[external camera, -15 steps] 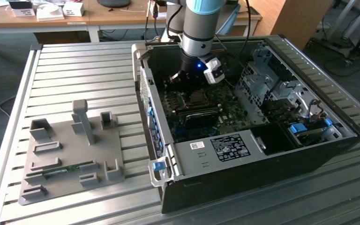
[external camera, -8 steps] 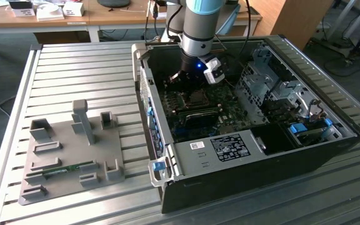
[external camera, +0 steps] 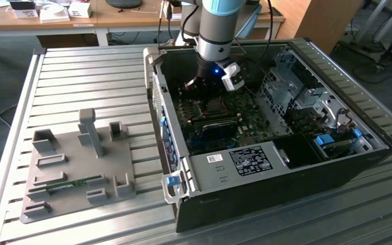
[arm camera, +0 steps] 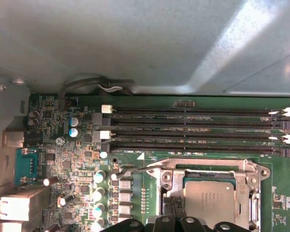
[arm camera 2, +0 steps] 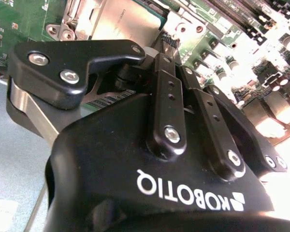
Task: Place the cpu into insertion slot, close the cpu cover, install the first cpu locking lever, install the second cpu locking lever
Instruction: 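Close the cpu cover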
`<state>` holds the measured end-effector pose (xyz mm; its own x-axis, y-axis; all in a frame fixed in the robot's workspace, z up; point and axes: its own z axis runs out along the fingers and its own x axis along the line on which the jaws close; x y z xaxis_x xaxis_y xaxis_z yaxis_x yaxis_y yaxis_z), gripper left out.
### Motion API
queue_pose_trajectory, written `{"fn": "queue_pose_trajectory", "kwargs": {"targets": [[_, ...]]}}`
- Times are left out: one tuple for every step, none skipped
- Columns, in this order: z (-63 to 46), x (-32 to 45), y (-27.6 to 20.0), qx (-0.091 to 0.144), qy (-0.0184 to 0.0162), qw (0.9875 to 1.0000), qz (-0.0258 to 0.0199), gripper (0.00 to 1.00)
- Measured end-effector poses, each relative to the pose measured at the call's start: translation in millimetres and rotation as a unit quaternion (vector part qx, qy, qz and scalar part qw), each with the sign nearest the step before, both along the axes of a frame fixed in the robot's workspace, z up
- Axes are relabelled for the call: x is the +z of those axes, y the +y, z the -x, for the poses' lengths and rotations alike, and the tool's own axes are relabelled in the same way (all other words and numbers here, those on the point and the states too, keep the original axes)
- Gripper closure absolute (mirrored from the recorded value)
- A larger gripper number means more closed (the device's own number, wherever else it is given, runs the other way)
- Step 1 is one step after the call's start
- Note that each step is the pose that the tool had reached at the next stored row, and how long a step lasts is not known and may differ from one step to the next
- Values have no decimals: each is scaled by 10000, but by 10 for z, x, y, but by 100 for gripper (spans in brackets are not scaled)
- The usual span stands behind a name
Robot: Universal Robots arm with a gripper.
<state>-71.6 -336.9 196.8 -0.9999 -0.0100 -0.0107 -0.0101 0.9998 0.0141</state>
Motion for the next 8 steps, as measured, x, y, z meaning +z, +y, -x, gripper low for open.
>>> {"fn": "queue_pose_trajectory", "kwargs": {"targets": [[0,0,3,0,0,10000,0,89],[0,0,6,0,0,10000,0,89],[1,0,9,0,0,10000,0,89],[1,0,12,1,0,10000,0,89],[1,0,13,1,0,10000,0,89],[1,0,13,1,0,10000,0,89],[1,0,13,1,0,10000,-1,89],[2,-1,13,0,1,10000,1,89]]}}
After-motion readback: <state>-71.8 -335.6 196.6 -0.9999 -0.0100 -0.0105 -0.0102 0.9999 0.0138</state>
